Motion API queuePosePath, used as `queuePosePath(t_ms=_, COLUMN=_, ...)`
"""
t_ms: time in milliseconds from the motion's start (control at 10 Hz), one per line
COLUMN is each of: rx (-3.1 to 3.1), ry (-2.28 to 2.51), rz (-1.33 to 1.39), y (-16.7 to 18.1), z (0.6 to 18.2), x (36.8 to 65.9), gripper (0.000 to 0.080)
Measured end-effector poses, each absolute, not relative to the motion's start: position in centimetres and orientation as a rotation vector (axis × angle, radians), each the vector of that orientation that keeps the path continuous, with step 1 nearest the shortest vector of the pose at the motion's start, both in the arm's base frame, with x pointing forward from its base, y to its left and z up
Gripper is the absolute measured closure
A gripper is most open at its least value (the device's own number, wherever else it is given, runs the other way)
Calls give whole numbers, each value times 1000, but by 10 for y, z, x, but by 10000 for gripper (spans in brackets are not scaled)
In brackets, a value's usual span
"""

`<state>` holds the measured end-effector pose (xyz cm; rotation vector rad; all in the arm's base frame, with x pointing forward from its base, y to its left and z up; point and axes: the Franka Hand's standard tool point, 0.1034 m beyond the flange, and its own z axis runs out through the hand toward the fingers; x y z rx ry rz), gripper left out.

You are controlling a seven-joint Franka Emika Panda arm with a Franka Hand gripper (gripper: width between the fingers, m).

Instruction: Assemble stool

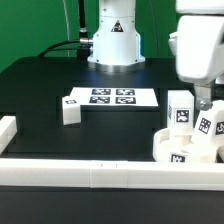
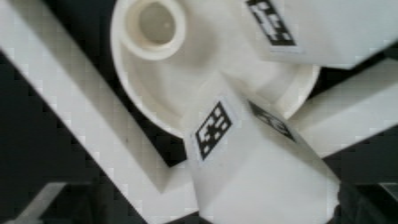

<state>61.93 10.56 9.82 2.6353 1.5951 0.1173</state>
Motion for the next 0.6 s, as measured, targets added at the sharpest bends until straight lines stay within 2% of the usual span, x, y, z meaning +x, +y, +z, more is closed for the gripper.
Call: queuePosePath(t_ms=600, rx=1998, ry=2243, rz=10, y=106, z=92, x=617, gripper=151)
